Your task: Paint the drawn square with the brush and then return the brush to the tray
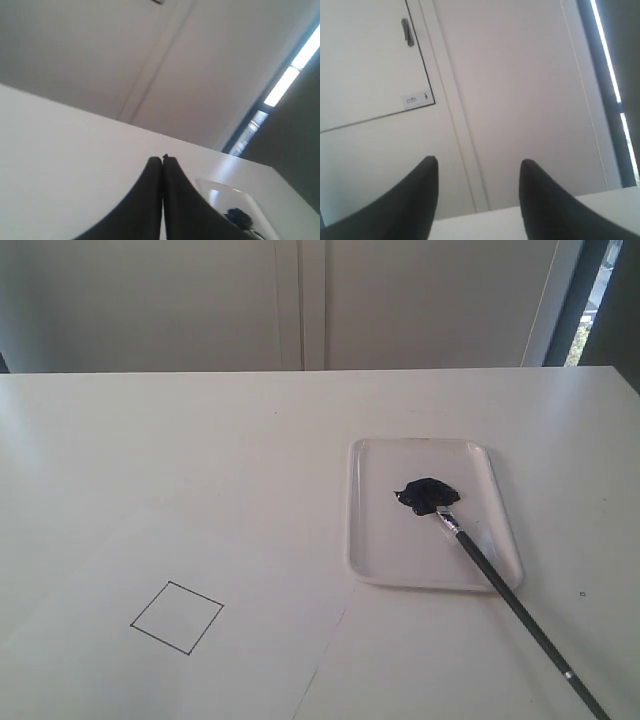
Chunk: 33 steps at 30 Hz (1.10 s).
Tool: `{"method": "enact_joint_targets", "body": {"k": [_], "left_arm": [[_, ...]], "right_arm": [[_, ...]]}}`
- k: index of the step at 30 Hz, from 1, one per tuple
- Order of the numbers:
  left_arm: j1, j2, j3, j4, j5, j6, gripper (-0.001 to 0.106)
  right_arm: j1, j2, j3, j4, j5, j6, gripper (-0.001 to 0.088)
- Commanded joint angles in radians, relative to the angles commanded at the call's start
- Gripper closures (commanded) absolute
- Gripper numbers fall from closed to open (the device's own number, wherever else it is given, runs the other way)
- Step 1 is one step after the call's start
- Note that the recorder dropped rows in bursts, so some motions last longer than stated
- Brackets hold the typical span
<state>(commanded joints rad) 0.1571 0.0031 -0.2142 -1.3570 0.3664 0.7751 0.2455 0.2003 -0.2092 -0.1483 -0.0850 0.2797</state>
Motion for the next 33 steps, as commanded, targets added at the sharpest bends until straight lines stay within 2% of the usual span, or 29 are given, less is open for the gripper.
{"method": "enact_joint_targets", "body": {"k": [3, 6, 11, 13, 16, 18, 21, 24, 28, 31, 33], "left_arm": [[0.0, 0.073, -0.113, 0.011, 0.006, -0.014, 0.098], [0.0, 0.207, -0.229, 0.048, 0.079, -0.014, 0.098], [0.0, 0.512, -0.394, 0.136, 0.303, -0.024, 0.098], [0.0, 0.639, -0.452, 0.239, 0.4, -0.108, 0.098], [0.0, 0.814, -0.537, 0.371, 0.541, -0.145, 0.098], [0.0, 0.899, -0.571, 0.391, 0.589, -0.037, 0.098], [0.0, 0.97, -0.585, 0.374, 0.588, 0.083, 0.098], [0.0, 1.006, -0.585, 0.331, 0.564, 0.149, 0.098], [0.0, 1.045, -0.585, 0.277, 0.543, 0.162, 0.098], [0.0, 1.073, -0.585, 0.272, 0.522, 0.079, 0.098], [0.0, 1.099, -0.585, 0.282, 0.519, 0.07, 0.098]], "right_arm": [[0.0, 0.035, -0.158, -0.015, 0.285, 0.002, 0.0395], [0.004, 0.12, -0.321, -0.01, 0.539, -0.061, 0.0395], [0.039, 0.321, -0.505, 0.043, 0.835, -0.291, 0.0395], [0.044, 0.418, -0.558, 0.044, 0.917, -0.304, 0.0395], [0.044, 0.52, -0.595, 0.054, 0.917, -0.302, 0.0395], [0.044, 0.56, -0.598, 0.054, 0.861, -0.299, 0.0395], [0.044, 0.591, -0.596, 0.059, 0.807, -0.255, 0.0395], [0.044, 0.604, -0.596, 0.085, 0.775, -0.25, 0.0395], [0.044, 0.631, -0.596, 0.128, 0.772, -0.255, 0.0395], [0.044, 0.669, -0.596, 0.148, 0.821, -0.28, 0.0395], [0.044, 0.709, -0.591, 0.148, 0.843, -0.28, 0.0395]]}}
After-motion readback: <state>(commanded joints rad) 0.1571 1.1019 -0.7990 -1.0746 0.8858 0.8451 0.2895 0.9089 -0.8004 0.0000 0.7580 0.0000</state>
